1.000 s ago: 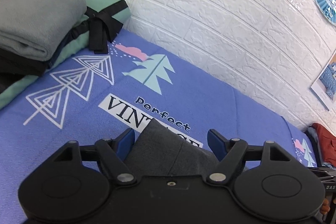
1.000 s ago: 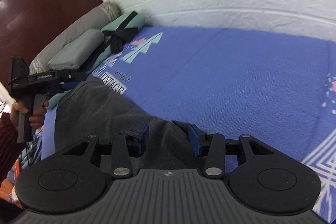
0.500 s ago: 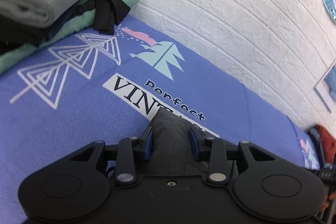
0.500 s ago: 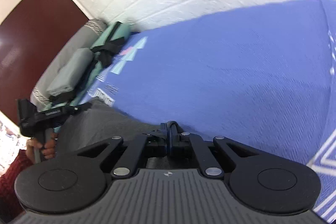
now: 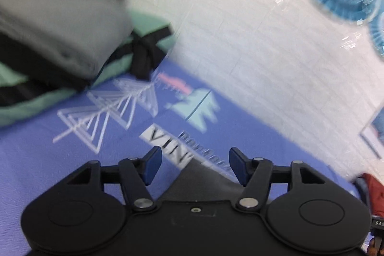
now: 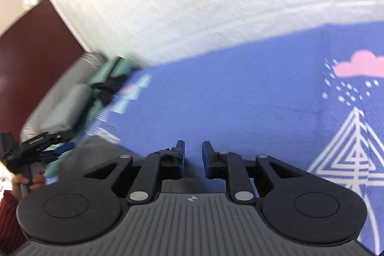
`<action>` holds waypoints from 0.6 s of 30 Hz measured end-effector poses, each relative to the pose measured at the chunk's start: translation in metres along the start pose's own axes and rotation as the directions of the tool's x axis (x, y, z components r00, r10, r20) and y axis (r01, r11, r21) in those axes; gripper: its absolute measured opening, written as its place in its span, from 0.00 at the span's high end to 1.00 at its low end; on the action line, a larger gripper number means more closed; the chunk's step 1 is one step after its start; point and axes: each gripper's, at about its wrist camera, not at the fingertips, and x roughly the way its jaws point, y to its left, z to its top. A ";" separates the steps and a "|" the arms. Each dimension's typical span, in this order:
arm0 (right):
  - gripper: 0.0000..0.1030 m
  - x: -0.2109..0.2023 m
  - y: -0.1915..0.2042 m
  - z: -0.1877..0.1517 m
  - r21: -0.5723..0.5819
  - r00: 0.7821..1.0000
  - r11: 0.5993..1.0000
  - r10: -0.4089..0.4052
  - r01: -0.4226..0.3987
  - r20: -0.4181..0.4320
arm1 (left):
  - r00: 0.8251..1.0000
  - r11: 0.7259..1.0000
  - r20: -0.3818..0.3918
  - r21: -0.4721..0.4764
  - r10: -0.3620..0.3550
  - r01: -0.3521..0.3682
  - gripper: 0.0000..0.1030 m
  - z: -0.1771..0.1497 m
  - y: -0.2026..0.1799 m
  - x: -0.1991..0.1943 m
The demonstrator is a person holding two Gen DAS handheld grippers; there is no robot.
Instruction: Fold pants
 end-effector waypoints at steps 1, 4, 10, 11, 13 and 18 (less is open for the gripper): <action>0.70 0.001 0.006 -0.002 -0.017 1.000 0.999 0.027 -0.027 -0.004 | 1.000 1.000 0.013 0.014 -0.028 0.028 0.00 0.000 -0.007 -0.006; 0.70 0.015 0.018 -0.010 -0.056 0.997 0.997 0.055 -0.058 -0.054 | 0.993 0.990 -0.009 0.083 -0.115 0.116 0.00 -0.009 -0.031 -0.004; 1.00 0.030 -0.015 -0.030 0.019 0.999 0.999 -0.029 0.029 -0.033 | 0.998 0.981 -0.067 0.195 0.004 0.009 0.00 -0.056 -0.023 0.045; 1.00 0.027 -0.023 -0.031 0.070 1.000 0.997 -0.013 0.015 -0.022 | 0.998 0.985 -0.061 0.173 0.002 0.008 0.00 -0.062 -0.014 0.051; 1.00 0.021 -0.027 -0.030 0.091 0.999 0.995 -0.041 0.040 0.003 | 0.999 0.989 -0.032 0.141 -0.044 0.048 0.00 -0.066 -0.002 0.050; 0.76 -0.019 -0.032 -0.027 0.126 0.983 0.981 -0.157 0.144 0.093 | 0.998 0.992 -0.057 0.129 0.002 0.005 0.00 -0.052 -0.008 0.038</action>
